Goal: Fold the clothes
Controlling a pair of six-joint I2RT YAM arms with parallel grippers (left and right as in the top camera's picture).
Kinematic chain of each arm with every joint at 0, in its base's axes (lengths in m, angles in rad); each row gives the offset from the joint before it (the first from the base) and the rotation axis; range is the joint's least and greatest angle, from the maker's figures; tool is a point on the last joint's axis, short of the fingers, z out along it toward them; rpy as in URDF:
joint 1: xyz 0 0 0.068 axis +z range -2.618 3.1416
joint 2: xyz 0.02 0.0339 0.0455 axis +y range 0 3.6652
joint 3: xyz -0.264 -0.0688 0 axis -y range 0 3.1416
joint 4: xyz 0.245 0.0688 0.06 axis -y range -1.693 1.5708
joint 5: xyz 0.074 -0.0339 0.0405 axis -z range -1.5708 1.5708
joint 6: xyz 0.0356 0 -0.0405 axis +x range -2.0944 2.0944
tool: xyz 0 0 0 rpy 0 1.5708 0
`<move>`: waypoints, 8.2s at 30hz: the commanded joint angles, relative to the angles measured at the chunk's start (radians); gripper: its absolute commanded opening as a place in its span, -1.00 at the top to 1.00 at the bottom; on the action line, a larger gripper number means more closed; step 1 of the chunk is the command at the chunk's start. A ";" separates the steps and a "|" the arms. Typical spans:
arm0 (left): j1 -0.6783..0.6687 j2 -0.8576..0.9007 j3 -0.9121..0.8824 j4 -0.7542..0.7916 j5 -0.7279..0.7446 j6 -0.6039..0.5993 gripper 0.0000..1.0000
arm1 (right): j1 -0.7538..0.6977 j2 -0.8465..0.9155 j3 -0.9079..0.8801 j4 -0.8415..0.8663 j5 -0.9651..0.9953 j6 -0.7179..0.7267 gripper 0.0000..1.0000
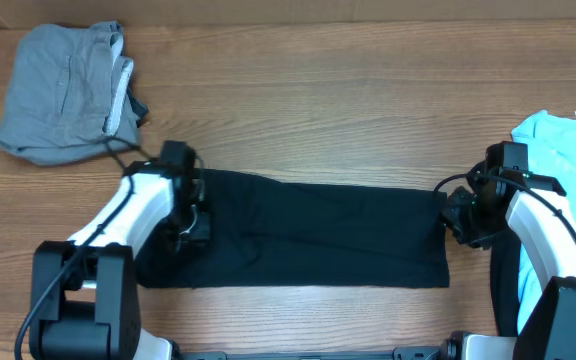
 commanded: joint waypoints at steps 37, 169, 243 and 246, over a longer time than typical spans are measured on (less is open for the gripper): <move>0.120 0.008 -0.091 0.060 -0.081 -0.017 0.25 | -0.028 0.125 0.076 0.239 -0.042 -0.027 0.92; 0.120 -0.313 0.535 -0.390 0.048 0.156 -0.39 | 0.731 0.188 0.097 0.259 -0.300 0.197 0.61; 0.257 0.171 -0.033 0.074 0.380 0.377 0.69 | 0.592 0.294 0.224 0.111 -0.303 0.155 0.66; 0.258 0.171 -0.011 0.049 0.389 0.376 0.86 | 0.592 0.294 0.224 0.111 -0.303 0.155 0.66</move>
